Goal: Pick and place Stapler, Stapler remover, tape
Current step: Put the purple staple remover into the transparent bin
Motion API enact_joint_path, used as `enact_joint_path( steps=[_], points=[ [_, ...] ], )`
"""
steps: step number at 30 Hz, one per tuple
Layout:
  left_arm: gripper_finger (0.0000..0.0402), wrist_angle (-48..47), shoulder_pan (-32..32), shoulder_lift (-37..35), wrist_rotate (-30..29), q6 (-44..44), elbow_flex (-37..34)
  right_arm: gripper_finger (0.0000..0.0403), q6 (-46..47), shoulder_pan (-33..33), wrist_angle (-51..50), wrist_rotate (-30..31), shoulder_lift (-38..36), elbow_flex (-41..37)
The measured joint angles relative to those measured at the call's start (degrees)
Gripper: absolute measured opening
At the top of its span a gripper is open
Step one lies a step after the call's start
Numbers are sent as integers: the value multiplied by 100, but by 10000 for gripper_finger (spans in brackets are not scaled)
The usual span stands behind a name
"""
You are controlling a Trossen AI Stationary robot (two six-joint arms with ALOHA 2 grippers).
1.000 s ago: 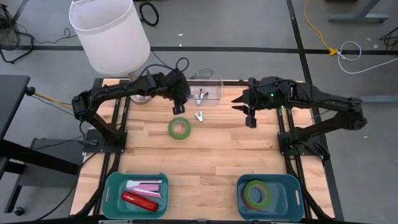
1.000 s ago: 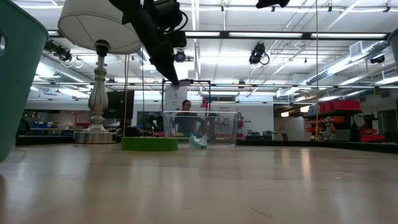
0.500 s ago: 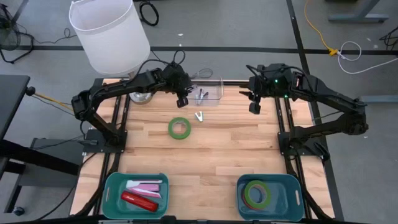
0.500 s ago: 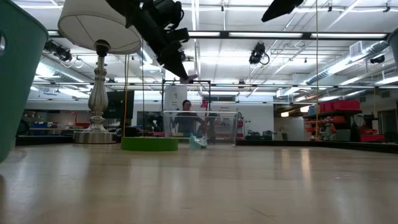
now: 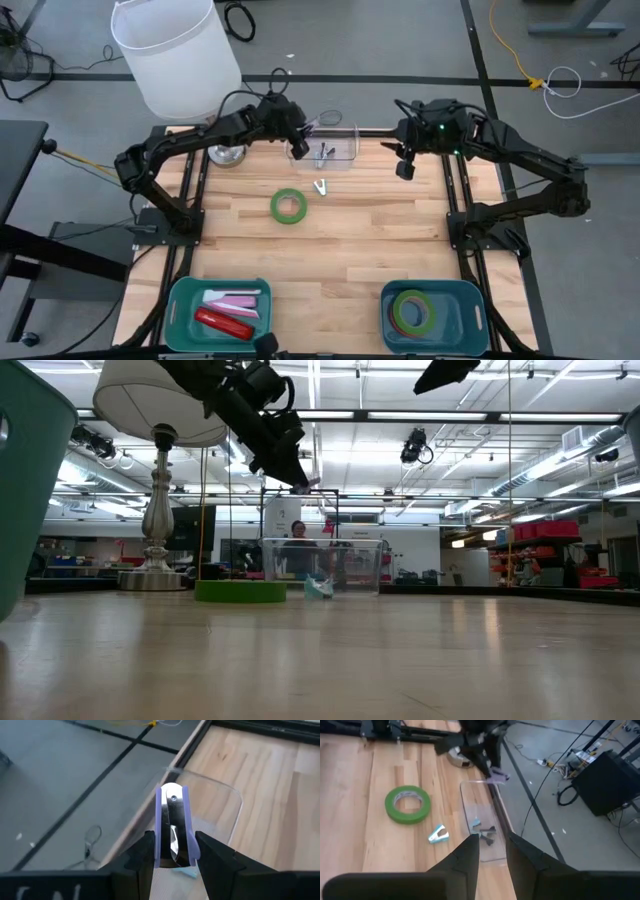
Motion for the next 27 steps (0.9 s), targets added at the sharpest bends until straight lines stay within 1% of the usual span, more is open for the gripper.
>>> enact_joint_path(
  steps=[7, 13, 17, 22, 27],
  points=[
    [140, 60, 5, 0, -7, -403, -347, 97, -44, -2, 398, 2, 0, 0],
    [140, 405, 5, 0, -231, -712, -540, 97, -168, -2, 636, 0, 0, 0],
    [140, 643, 5, 0, -300, -876, -571, 97, -196, -2, 694, 0, 2, 0],
    [140, 637, 5, 0, -299, -1138, -577, 97, -195, -2, 674, -21, 2, 0],
    [140, 635, 5, 2, -298, -1147, -577, 97, -195, -2, 674, -44, 2, 0]
  ],
)
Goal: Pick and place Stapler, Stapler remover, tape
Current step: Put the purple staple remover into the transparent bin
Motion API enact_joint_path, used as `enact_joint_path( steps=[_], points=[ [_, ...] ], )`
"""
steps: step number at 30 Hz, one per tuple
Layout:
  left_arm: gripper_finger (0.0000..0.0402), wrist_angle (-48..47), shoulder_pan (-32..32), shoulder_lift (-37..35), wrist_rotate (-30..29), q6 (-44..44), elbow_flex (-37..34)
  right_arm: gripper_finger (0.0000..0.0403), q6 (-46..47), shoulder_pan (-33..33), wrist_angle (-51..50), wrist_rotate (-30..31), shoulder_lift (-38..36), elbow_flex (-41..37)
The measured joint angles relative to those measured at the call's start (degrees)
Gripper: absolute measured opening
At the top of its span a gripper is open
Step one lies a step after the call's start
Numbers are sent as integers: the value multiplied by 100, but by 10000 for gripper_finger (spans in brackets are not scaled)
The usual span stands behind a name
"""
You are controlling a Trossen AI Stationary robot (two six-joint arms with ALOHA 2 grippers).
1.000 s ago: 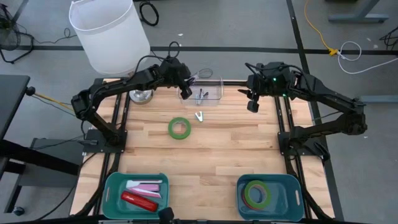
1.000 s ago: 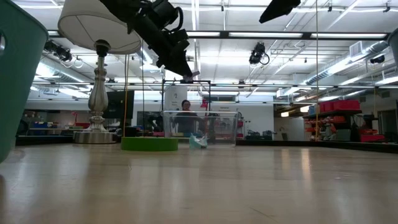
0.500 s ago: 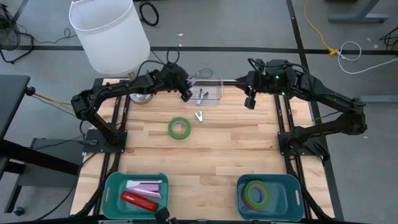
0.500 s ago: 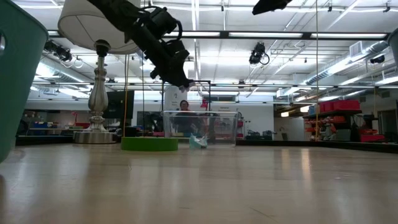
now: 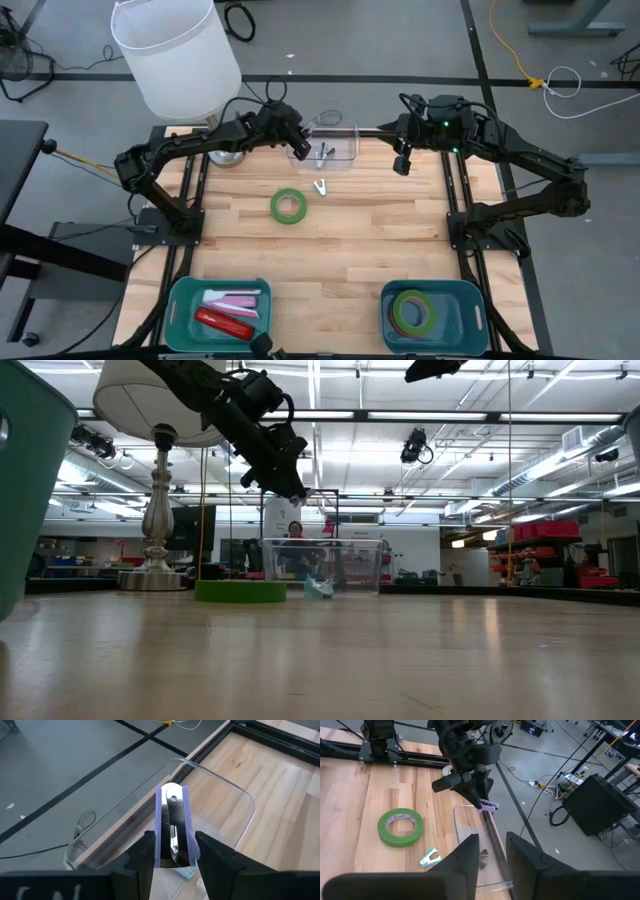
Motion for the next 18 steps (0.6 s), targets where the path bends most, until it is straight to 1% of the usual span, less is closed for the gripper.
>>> enact_joint_path(
  steps=[4, 12, 18],
  points=[
    [140, -1, -7, 195, 21, -52, 2, 97, 0, 0, -2, -2, 0, 0],
    [140, 116, -7, 870, 24, -443, 0, 97, 2, 0, -7, -4, 0, 0],
    [140, 201, -6, 1054, 39, -600, 0, 97, 1, 0, -63, -9, 0, 0]
  ],
)
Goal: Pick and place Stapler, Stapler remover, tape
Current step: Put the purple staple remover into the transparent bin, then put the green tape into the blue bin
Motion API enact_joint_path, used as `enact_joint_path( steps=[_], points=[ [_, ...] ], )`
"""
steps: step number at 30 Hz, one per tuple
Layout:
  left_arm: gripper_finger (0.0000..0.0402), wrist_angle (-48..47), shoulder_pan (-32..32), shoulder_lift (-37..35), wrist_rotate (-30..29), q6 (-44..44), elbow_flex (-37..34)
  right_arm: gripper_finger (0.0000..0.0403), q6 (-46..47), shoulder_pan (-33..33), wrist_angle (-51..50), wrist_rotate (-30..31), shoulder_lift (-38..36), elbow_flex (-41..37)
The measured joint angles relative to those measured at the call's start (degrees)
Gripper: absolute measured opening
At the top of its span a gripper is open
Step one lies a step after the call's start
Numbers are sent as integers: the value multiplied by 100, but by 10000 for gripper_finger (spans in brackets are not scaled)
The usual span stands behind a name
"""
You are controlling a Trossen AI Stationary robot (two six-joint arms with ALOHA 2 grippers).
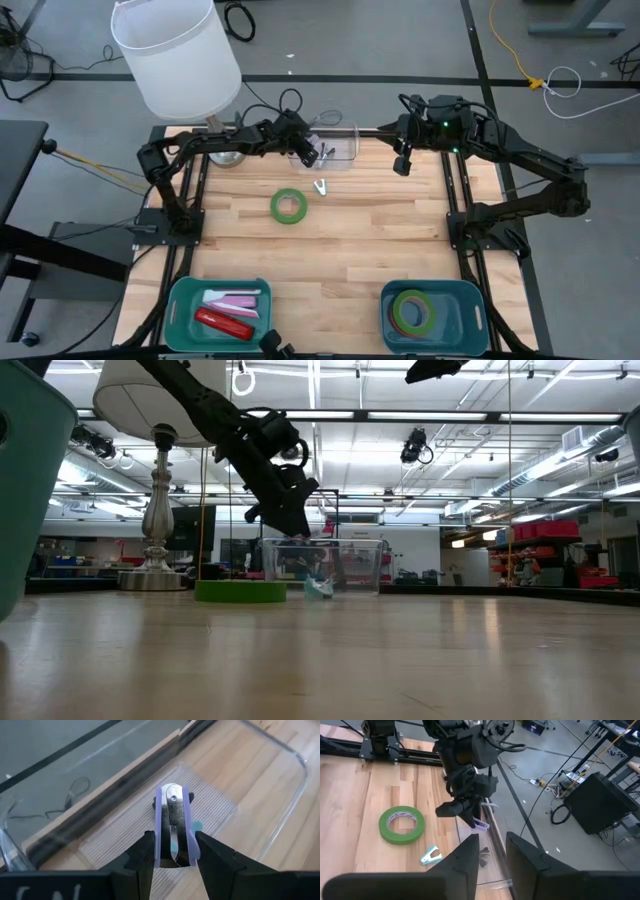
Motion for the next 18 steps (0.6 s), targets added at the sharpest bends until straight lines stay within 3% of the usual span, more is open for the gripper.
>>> enact_joint_path(
  steps=[5, 14, 18],
  points=[
    [152, 140, -20, -2, 7, 3, 13, 97, 0, -2, -30, -9, 0, 0],
    [265, 200, -26, -2, 45, 8, 33, 97, -140, -2, -42, -9, 0, -102],
    [287, 199, -29, -2, 146, 13, 33, 97, -151, -2, 2, -9, 3, -299]
  ],
)
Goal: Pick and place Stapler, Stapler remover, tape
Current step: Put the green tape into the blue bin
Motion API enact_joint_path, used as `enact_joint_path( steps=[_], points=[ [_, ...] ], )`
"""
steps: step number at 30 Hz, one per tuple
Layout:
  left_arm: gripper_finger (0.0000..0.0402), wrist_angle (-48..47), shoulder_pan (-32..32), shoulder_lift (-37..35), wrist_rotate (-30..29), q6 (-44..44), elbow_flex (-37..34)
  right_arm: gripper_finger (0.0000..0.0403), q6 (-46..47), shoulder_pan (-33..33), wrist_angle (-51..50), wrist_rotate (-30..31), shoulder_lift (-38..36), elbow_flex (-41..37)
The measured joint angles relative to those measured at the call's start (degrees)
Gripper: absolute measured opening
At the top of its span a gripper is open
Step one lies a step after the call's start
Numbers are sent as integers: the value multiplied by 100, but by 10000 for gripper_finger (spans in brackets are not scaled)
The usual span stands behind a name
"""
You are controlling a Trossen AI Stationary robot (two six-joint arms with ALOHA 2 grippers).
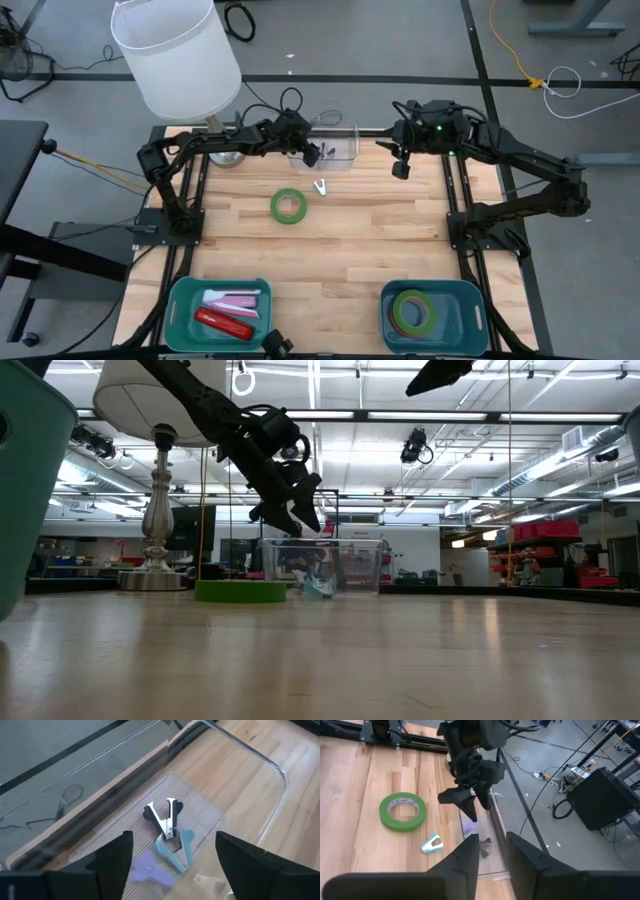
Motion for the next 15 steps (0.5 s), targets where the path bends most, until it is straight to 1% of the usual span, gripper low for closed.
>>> enact_joint_path(
  steps=[7, 12, 15],
  points=[
    [281, -62, 2, -106, 278, 41, 51, 97, -23, 0, 100, 7, 0, -307],
    [280, -272, -14, -270, 538, 442, 427, 97, -273, 2, 145, 15, 0, -324],
    [280, -438, -54, -289, 702, 697, 777, 97, -315, 2, 228, 20, 0, -324]
  ],
)
